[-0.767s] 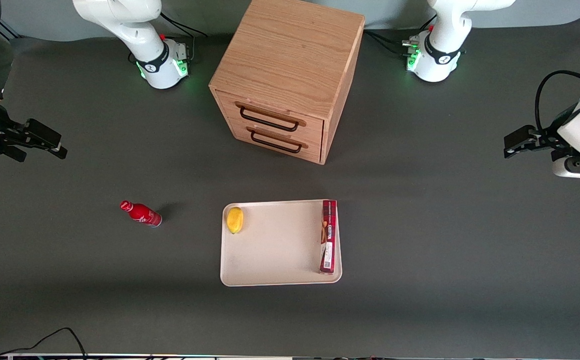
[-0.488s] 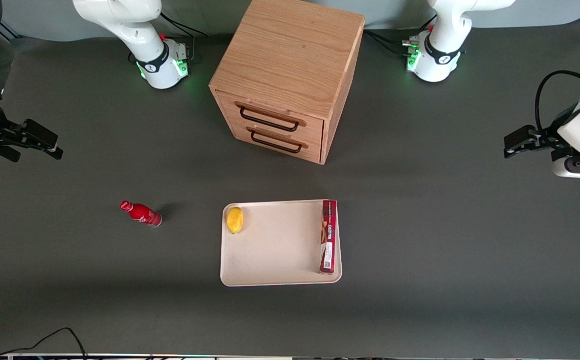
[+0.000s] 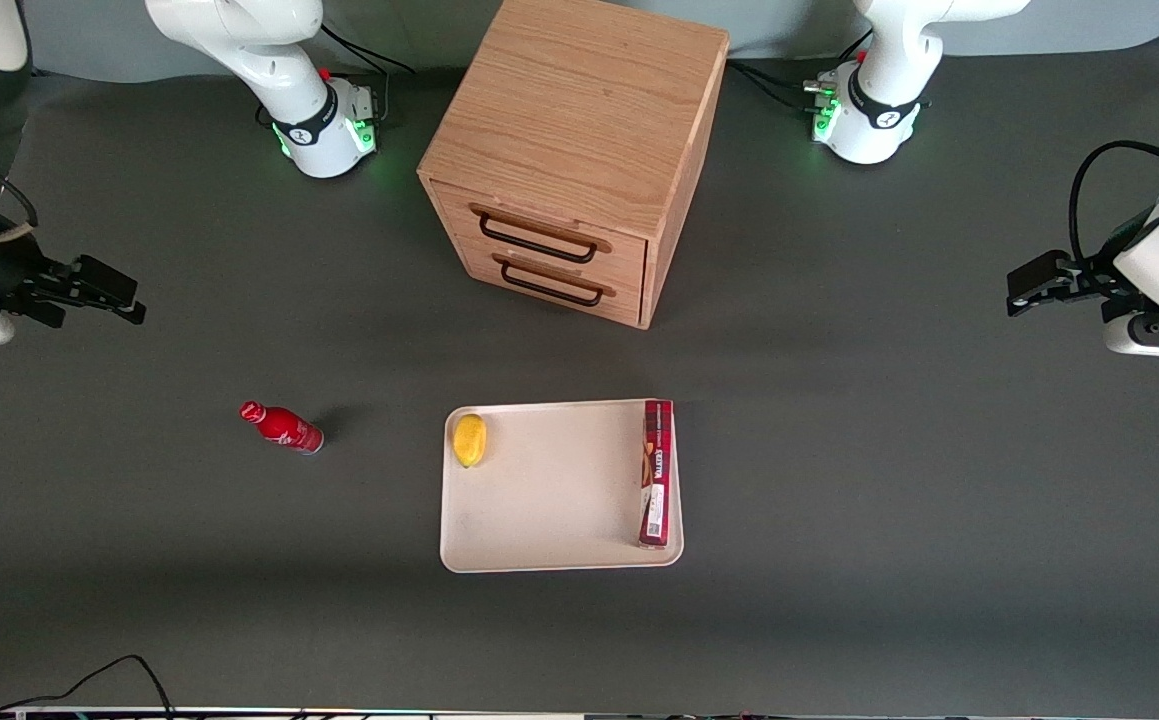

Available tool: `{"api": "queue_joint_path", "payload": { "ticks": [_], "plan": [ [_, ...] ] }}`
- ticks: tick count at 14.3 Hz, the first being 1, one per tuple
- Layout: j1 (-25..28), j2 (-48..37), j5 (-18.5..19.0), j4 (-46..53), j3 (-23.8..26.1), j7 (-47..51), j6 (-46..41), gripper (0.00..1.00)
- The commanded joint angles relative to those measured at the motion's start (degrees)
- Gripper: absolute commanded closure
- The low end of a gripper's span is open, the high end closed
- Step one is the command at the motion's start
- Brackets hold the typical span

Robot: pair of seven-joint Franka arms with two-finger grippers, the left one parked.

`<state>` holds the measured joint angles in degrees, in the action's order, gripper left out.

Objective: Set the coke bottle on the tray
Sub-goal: 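Move the right gripper out from its rest pose toward the red bottle, then lower the open right gripper around the red Coca-Cola bottle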

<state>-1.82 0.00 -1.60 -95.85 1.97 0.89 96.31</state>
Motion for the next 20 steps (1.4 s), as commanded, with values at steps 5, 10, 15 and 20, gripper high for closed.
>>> {"api": "queue_joint_path", "payload": {
  "ticks": [5, 10, 15, 20],
  "plan": [
    [-0.5, 0.3, 0.5, -11.9, 0.6, -3.3, 12.1, 0.0],
    [0.1, 5.9, 1.4, -12.3, 0.8, -4.1, 18.2, 0.0],
    [0.2, 10.4, 3.2, -12.7, 2.2, -4.1, 22.1, 0.0],
    [0.1, 12.4, 4.1, -16.8, 2.3, -4.1, 28.5, 0.0]
  ]
}}
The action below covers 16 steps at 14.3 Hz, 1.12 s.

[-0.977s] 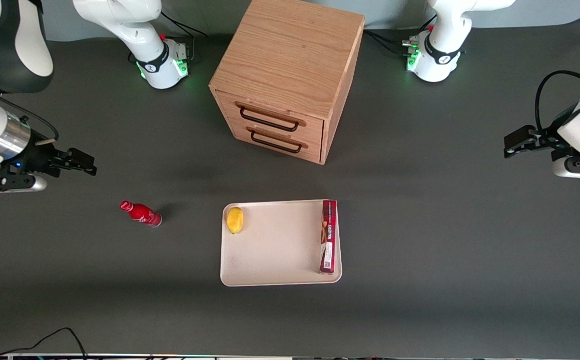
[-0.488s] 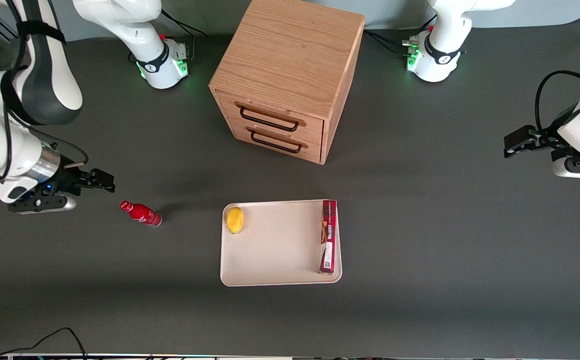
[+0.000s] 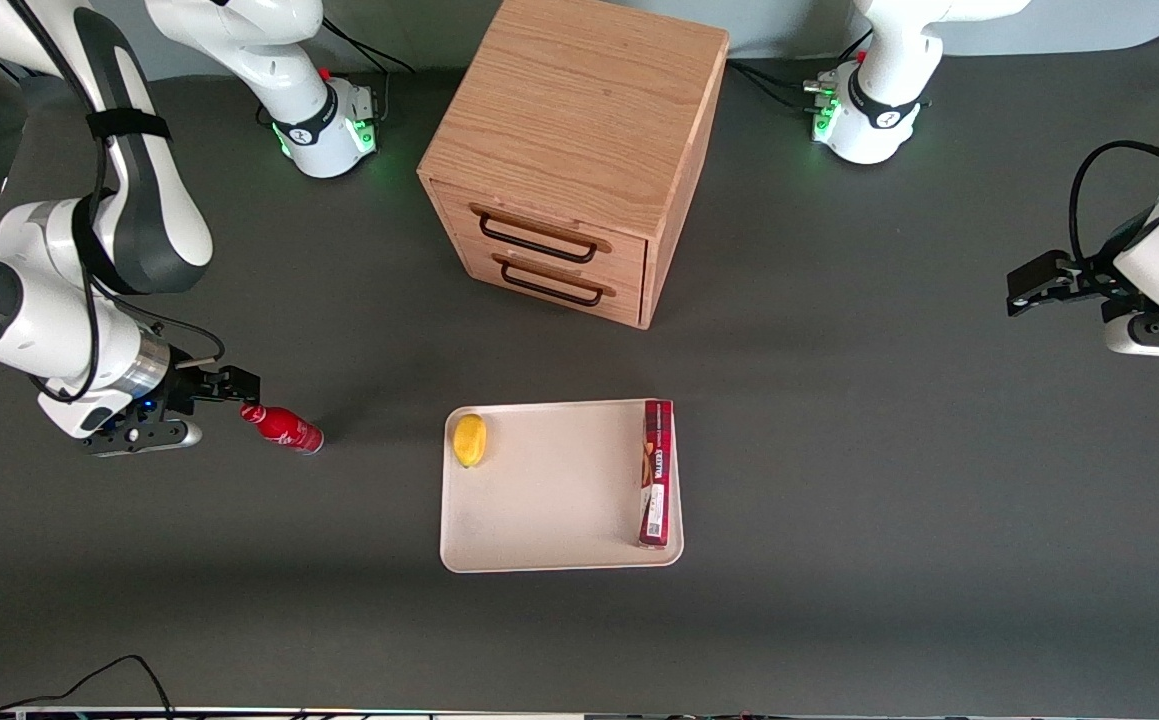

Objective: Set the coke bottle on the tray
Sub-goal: 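Lower the open right gripper around the red Coca-Cola bottle, then close the right gripper on the red bottle's body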

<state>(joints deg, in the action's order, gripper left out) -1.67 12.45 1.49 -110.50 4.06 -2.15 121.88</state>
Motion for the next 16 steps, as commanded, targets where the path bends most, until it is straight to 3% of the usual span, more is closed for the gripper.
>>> {"api": "queue_joint_path", "payload": {
  "ticks": [1, 6, 13, 16],
  "plan": [
    [0.0, 0.4, 1.0, -2.4, 0.2, -1.0, 3.7, 0.0],
    [0.0, 1.6, 1.5, -3.0, 0.5, -0.9, 5.6, 0.07],
    [0.5, 2.8, 1.9, -2.8, 0.6, -0.4, 7.3, 0.39],
    [0.6, 2.8, 1.9, -2.7, 0.6, -0.2, 7.5, 0.63]
  ]
}}
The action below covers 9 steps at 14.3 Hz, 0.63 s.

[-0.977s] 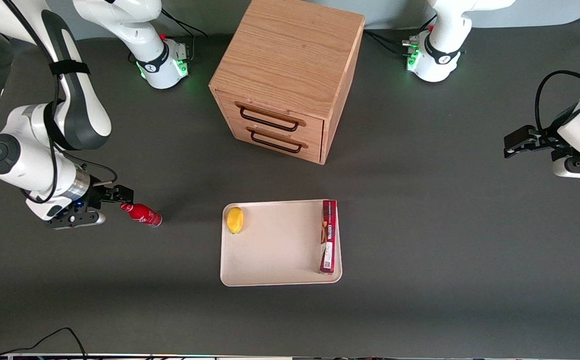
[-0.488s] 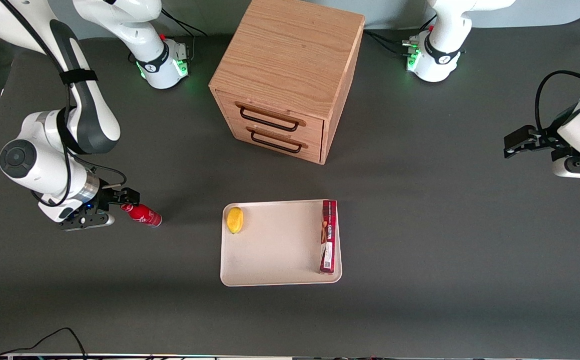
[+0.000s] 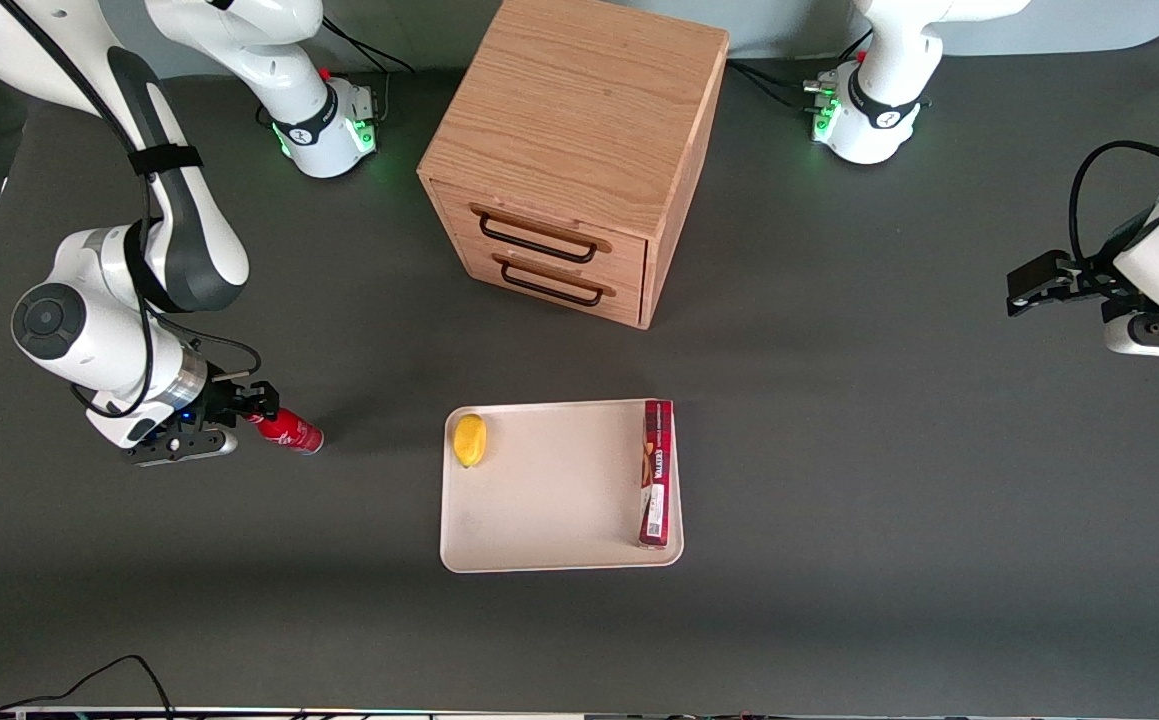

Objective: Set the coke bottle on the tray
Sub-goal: 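Close the right gripper on the red bottle's body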

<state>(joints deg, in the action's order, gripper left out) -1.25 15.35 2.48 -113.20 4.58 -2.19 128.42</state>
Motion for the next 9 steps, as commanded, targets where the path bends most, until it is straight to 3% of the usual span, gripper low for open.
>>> {"api": "queue_joint_path", "payload": {
  "ticks": [1, 3, 7, 9],
  "plan": [
    [0.1, -0.1, 0.9, 0.0, 0.1, -0.2, 1.0, 0.79],
    [0.3, -0.1, 1.0, -0.1, 0.1, 0.3, 1.0, 1.0],
    [0.5, -0.7, 0.9, 0.5, 0.1, 0.5, 0.5, 1.0],
    [0.5, -2.2, 0.9, 3.5, 0.1, 1.2, -4.5, 1.0]
  ]
}}
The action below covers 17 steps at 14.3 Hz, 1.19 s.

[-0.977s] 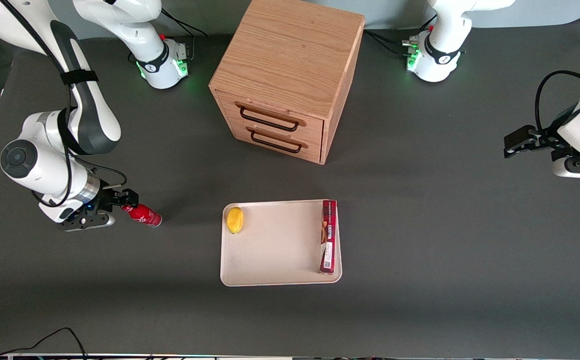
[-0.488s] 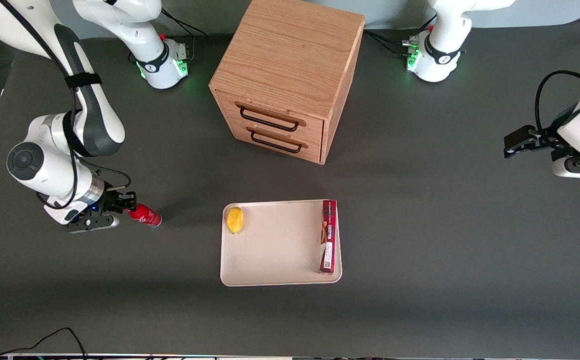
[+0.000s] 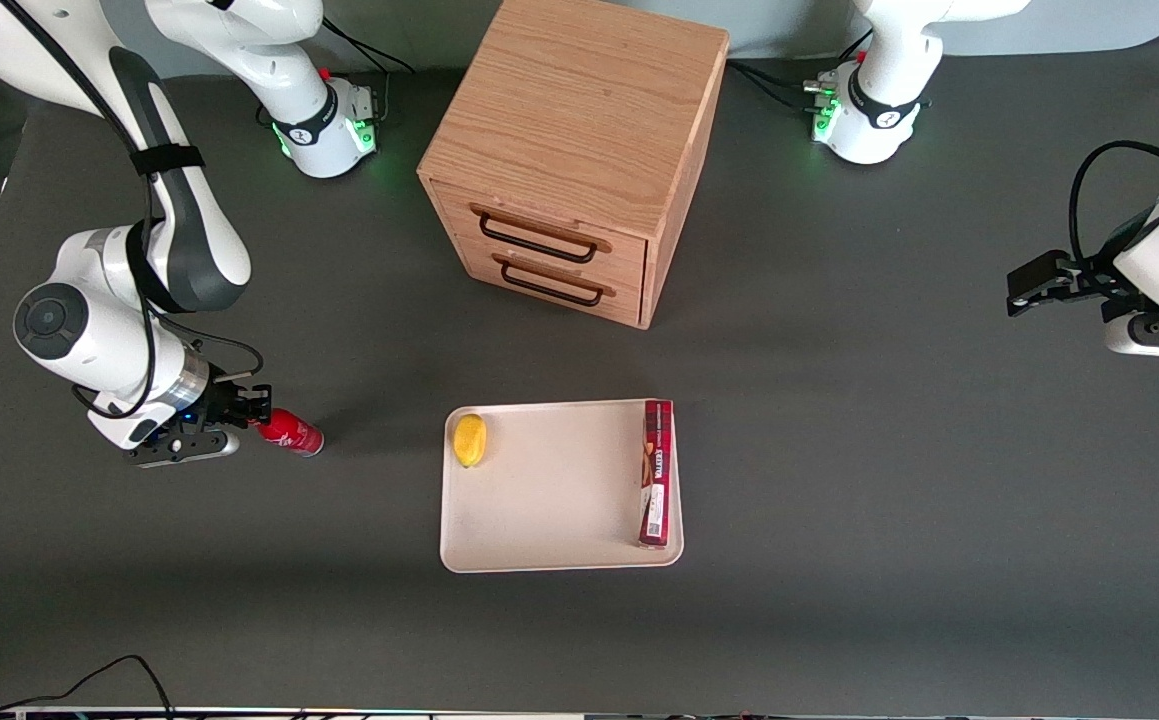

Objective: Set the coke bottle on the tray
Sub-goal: 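Close the right gripper on the red bottle's body, then lift the red bottle and carry it over the cream tray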

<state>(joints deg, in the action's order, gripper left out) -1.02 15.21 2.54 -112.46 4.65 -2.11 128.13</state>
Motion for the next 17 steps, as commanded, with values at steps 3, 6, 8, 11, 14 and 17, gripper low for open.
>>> {"api": "queue_joint_path", "payload": {
  "ticks": [3, 6, 8, 11, 14, 17],
  "plan": [
    [0.2, -2.9, 0.4, 9.8, -0.1, 1.2, -14.1, 1.0],
    [0.2, -4.0, 0.4, 17.6, 0.0, 3.3, -24.0, 1.0],
    [0.4, -4.2, 0.4, 23.7, 0.9, 3.3, -31.1, 1.0],
    [0.2, -4.2, 0.1, 32.3, 1.0, 3.2, -39.8, 1.0],
    [0.3, -3.4, 0.3, 40.2, 0.9, 3.2, -45.8, 1.0],
    [1.0, -1.3, 0.4, 41.9, 1.0, 4.7, -45.5, 1.0]
  ]
}}
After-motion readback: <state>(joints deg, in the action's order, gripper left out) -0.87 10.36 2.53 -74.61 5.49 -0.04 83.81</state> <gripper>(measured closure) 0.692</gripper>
